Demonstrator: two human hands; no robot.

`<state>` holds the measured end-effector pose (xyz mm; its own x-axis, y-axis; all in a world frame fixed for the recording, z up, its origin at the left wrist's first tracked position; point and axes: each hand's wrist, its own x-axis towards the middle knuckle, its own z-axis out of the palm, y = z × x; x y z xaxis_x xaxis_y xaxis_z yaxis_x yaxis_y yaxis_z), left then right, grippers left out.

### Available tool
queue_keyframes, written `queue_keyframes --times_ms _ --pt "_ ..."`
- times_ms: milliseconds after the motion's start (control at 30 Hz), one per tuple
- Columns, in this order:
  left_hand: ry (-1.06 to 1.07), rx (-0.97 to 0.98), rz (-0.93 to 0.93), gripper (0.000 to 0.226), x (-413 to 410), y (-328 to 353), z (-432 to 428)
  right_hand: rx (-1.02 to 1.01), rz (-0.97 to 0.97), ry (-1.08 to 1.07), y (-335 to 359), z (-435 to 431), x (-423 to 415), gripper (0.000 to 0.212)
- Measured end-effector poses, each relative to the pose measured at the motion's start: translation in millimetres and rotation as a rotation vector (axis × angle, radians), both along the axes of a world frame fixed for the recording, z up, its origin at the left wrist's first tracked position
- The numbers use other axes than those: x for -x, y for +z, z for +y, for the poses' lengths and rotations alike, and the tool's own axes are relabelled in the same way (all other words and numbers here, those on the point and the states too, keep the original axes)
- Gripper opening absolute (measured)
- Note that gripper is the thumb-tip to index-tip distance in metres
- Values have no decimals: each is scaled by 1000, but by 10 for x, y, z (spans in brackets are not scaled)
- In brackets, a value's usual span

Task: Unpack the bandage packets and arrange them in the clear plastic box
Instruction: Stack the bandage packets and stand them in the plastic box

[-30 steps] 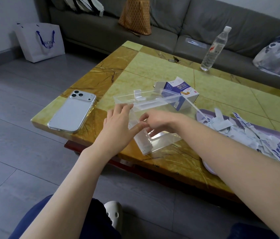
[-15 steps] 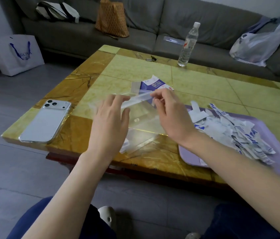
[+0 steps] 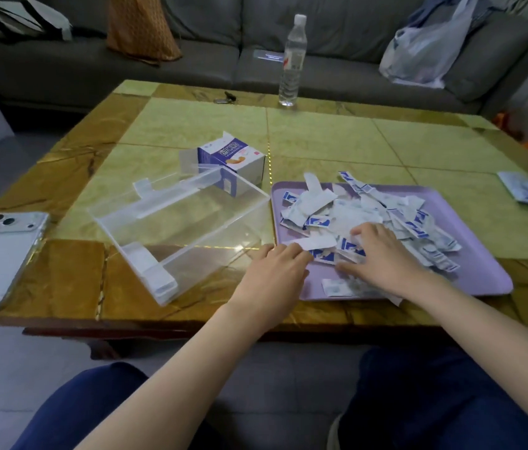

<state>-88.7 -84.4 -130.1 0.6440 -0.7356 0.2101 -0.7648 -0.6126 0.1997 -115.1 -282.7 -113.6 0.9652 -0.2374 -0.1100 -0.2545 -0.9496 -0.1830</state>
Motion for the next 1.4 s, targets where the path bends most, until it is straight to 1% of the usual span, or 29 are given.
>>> queue_keyframes --times_ms 133,267,333,433,533,667,733,800,833,867,933,1000,1067,1133,1200,1233,1300,1400 --pt "34 -70 -11 31 -28 -66 -134 -53 11 -3 -6 -134 42 65" --pt "99 -76 37 44 -55 -67 -249 -98 -57 -16 -1 -191 24 51" --pt "122 -79 63 46 -62 -62 -316 -107 -81 -29 -15 -220 14 52" --pt "145 -150 42 35 -63 -81 -398 -170 -63 -35 26 -247 11 61" --pt "158 -202 12 33 -64 -85 -446 -230 -58 -43 69 -272 13 62" --pt "177 -230 10 34 -58 -41 -494 -211 -53 -73 123 -278 27 48" --pt "190 -234 15 33 -49 -30 -501 -209 -14 -42 130 -265 25 35" --pt "191 -211 19 31 -58 -28 -503 -226 -4 -36 125 -284 20 11" --pt "197 -190 34 31 -62 -22 -507 -231 -10 -51 124 -283 23 20" --pt "210 -163 50 30 -73 -22 -510 -230 -32 -64 139 -280 30 24" --pt "250 -116 70 29 -101 -33 -512 -223 -124 -99 166 -300 28 14" --pt "291 -76 74 30 -124 -33 -504 -212 -249 -152 210 -313 41 22" --pt "338 70 101 33 -134 10 -483 -207 -365 -153 252 -314 56 15" --pt "334 287 107 37 -127 90 -460 -186 -440 -72 283 -271 81 8" --pt "283 465 65 40 -118 160 -448 -72 -436 48 248 -188 99 13" --pt "242 500 35 41 -113 171 -446 -5 -424 104 201 -152 97 14" --pt "160 454 -27 41 -111 150 -452 88 -396 201 129 -73 89 12" --pt "79 228 -122 30 -103 57 -447 174 -310 285 55 28 68 17"
